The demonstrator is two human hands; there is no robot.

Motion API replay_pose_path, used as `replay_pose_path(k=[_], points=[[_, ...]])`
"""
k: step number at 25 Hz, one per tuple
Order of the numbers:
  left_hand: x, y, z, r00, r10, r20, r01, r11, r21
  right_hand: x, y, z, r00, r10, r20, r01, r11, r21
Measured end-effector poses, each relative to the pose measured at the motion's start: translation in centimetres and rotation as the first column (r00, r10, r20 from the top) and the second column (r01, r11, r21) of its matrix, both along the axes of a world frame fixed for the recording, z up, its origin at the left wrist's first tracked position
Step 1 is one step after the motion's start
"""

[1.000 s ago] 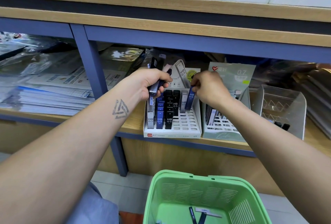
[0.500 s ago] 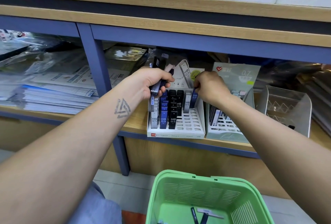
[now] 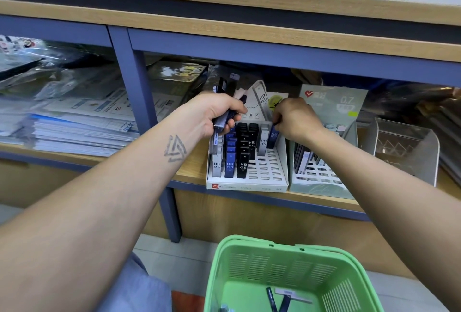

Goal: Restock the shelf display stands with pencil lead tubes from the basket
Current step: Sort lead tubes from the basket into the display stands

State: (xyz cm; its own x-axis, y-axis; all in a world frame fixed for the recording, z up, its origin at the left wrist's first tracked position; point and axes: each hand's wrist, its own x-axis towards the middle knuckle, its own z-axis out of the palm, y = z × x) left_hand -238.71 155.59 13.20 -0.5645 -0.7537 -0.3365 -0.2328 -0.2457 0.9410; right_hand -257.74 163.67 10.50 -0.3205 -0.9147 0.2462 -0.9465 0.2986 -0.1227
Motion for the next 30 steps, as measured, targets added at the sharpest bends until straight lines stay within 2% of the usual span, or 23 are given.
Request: replay_pose_path(k=[3,7,9,15,16,17,18,19,20,21,22,27,30], points=[[-0.3,0.1,-0.2,1.000,-0.001,0.003,0.001,1.000,0.002,0.1,0.0,-0.4,0.999,-0.038,-0.024,0.037,0.999,-0.015],[-0.6,0.3,-0.3,1.000,-0.014,0.008,0.014,1.000,0.002,0.6,0.1,-0.8,0.975,-0.056,-0.213,0.049,0.998,-0.037],[-0.8,0.3,-0.3,1.000,-0.020,0.013,0.020,1.000,-0.005,0.8,0.1,-0.7,0.970,-0.040,-0.238,0.041,0.999,0.000],[-1.2,0.8,-0.4,0.998,-0.056,0.010,0.056,0.998,0.011,1.6,1.1,0.1,0.978,-0.045,-0.205,0.066,0.993,0.096],[-1.2,0.9,-0.4,0.997,-0.072,0.005,0.072,0.997,0.018,1.6,1.2,0.6,0.990,-0.048,-0.129,0.057,0.996,0.067],[-1.2,1.0,-0.3,0.996,-0.094,0.000,0.094,0.995,0.026,1.5,1.2,1.1,0.998,-0.047,0.037,0.047,0.999,-0.004],[-1.2,1.1,-0.3,0.993,-0.119,-0.006,0.119,0.992,0.036,1.5,1.4,1.6,0.950,-0.021,0.311,0.057,0.993,-0.107],[-1.2,1.3,-0.3,0.990,-0.143,-0.012,0.143,0.988,0.050,1.8,1.8,2.2,0.766,0.062,0.640,0.087,0.976,-0.199],[-1.1,1.4,-0.3,0.986,-0.166,-0.015,0.167,0.984,0.065,2.3,2.4,2.6,0.465,0.170,0.869,0.116,0.961,-0.250],[-1.1,1.6,-0.3,0.981,-0.191,-0.017,0.192,0.978,0.078,2.6,2.9,2.6,0.218,0.240,0.946,0.117,0.956,-0.270],[-1.1,1.9,-0.3,0.976,-0.217,-0.020,0.218,0.972,0.087,2.8,3.4,2.5,0.125,0.266,0.956,0.116,0.953,-0.281],[-1.2,2.7,-0.3,0.960,-0.269,-0.076,0.276,0.956,0.102,2.5,4.6,2.1,0.145,0.266,0.953,0.198,0.936,-0.291],[-1.1,3.0,-0.2,0.960,-0.242,-0.138,0.268,0.939,0.217,2.0,5.2,1.9,0.137,0.257,0.957,0.224,0.933,-0.283]])
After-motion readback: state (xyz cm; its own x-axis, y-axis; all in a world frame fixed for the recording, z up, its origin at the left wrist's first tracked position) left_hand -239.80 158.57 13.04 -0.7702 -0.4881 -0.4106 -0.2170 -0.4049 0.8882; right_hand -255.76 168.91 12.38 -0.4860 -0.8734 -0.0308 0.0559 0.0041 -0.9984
